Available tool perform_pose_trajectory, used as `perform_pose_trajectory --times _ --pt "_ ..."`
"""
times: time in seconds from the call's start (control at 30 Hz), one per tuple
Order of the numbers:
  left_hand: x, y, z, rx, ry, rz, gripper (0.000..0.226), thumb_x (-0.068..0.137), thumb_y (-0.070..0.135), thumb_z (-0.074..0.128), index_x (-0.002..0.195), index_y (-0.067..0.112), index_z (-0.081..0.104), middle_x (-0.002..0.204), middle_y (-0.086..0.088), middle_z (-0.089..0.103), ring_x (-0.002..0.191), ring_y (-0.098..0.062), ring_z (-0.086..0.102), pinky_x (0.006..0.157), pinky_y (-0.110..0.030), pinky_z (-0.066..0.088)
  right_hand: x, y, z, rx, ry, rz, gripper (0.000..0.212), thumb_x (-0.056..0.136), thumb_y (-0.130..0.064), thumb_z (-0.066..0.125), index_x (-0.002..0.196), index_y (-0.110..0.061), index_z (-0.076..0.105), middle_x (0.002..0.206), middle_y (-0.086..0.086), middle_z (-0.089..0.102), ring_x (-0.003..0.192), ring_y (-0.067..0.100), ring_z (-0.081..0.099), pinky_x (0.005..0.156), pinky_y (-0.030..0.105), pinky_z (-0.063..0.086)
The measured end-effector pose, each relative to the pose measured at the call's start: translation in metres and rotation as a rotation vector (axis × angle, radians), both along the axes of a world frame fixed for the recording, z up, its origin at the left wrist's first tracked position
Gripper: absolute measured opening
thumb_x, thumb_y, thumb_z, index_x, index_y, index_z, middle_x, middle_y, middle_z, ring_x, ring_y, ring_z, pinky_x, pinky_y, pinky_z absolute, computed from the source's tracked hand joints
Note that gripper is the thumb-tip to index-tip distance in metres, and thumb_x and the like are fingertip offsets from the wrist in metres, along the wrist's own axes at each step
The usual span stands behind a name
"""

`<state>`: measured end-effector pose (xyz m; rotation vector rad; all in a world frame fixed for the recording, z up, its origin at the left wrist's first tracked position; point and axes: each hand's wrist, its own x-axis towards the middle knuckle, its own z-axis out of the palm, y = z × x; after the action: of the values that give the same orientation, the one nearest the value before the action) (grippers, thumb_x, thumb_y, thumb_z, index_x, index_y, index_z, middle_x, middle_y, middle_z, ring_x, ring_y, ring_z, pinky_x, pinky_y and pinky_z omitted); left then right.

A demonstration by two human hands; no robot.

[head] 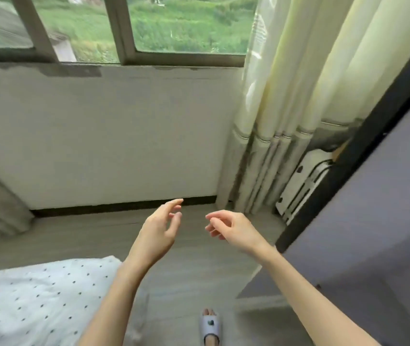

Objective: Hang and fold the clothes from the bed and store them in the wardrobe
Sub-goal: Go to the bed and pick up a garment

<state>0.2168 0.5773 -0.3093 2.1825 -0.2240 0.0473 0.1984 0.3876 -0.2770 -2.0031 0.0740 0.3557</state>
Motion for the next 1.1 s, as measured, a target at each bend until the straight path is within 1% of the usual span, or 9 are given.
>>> perform_pose_trajectory --times 0.13,0.23,0.33,0.5,0.63,0.73,0.8,1.0,1.1 --pt "0.046 0.060 -0.010 -0.007 0.049 0.194 0.032 0.095 0.015 0.049 0.125 0.023 0.055 0.108 0.010 0.061 0.092 0.004 0.055 0.082 -0.017 0.041 0.090 0.060 -0.007 0.019 0.001 0.163 0.016 0.096 -0.017 0.048 0.101 -0.021 0.062 0.088 -0.001 0.069 0.076 0.011 0.064 0.071 0.023 0.048" --pt "0.097 0.099 -0.011 -0.019 0.064 0.366 0.031 0.095 0.016 0.049 0.125 0.023 0.056 0.108 0.009 0.061 0.091 0.003 0.055 0.081 -0.016 0.040 0.168 0.105 -0.007 0.019 -0.012 0.291 0.018 0.096 -0.018 0.047 0.104 -0.019 0.063 0.088 -0.002 0.069 0.075 0.009 0.064 0.073 0.019 0.049" --pt "0.135 0.127 -0.004 -0.027 0.082 0.481 0.031 0.096 0.016 0.049 0.125 0.023 0.056 0.108 0.010 0.061 0.092 0.003 0.055 0.083 -0.017 0.040 0.230 0.143 0.000 0.019 -0.018 0.381 0.017 0.097 -0.020 0.046 0.102 -0.023 0.062 0.086 -0.006 0.069 0.083 0.012 0.067 0.083 0.031 0.052" --pt "0.176 0.189 -0.001 -0.047 0.124 0.705 0.030 0.096 0.016 0.048 0.124 0.023 0.057 0.106 0.012 0.059 0.093 0.000 0.055 0.084 -0.016 0.039 0.321 0.223 0.000 -0.004 0.004 0.619 0.018 0.097 -0.023 0.045 0.103 -0.023 0.062 0.086 -0.008 0.070 0.082 0.009 0.067 0.089 0.033 0.052" --pt "0.189 0.241 -0.011 -0.079 0.173 0.886 0.030 0.097 0.016 0.046 0.123 0.024 0.057 0.111 0.010 0.059 0.096 0.002 0.055 0.086 -0.018 0.040 0.364 0.296 -0.008 -0.026 0.020 0.801 0.018 0.096 -0.025 0.045 0.101 -0.028 0.062 0.088 -0.009 0.071 0.085 0.007 0.067 0.087 0.035 0.053" --pt "0.205 0.279 -0.022 -0.124 0.191 0.989 0.030 0.098 0.015 0.045 0.123 0.023 0.057 0.114 0.007 0.059 0.099 -0.002 0.055 0.079 -0.004 0.038 0.389 0.360 -0.015 -0.038 0.042 0.938 0.018 0.095 -0.024 0.045 0.102 -0.027 0.061 0.089 -0.008 0.071 0.086 0.008 0.067 0.088 0.035 0.053" --pt "0.220 0.304 -0.029 -0.162 0.201 1.045 0.030 0.098 0.015 0.044 0.124 0.023 0.056 0.116 0.005 0.059 0.100 -0.004 0.055 0.076 0.001 0.037 0.405 0.400 -0.018 -0.053 0.044 1.018 0.019 0.095 -0.023 0.045 0.104 -0.026 0.061 0.090 -0.008 0.071 0.087 0.009 0.067 0.086 0.035 0.054" --pt "0.267 0.403 -0.028 -0.242 0.140 1.268 0.031 0.099 0.008 0.042 0.127 0.011 0.055 0.122 -0.003 0.059 0.101 -0.007 0.052 0.073 0.004 0.034 0.455 0.537 -0.015 -0.132 0.012 1.228 0.023 0.095 -0.021 0.046 0.112 -0.018 0.062 0.093 -0.003 0.070 0.089 0.014 0.067 0.085 0.030 0.051" --pt "0.278 0.458 -0.019 -0.249 0.121 1.364 0.032 0.099 0.008 0.041 0.128 0.011 0.054 0.122 -0.004 0.059 0.102 -0.008 0.053 0.074 0.004 0.034 0.470 0.609 -0.009 -0.132 0.002 1.343 0.024 0.095 -0.020 0.045 0.113 -0.016 0.062 0.094 -0.002 0.070 0.089 0.014 0.067 0.087 0.030 0.051"
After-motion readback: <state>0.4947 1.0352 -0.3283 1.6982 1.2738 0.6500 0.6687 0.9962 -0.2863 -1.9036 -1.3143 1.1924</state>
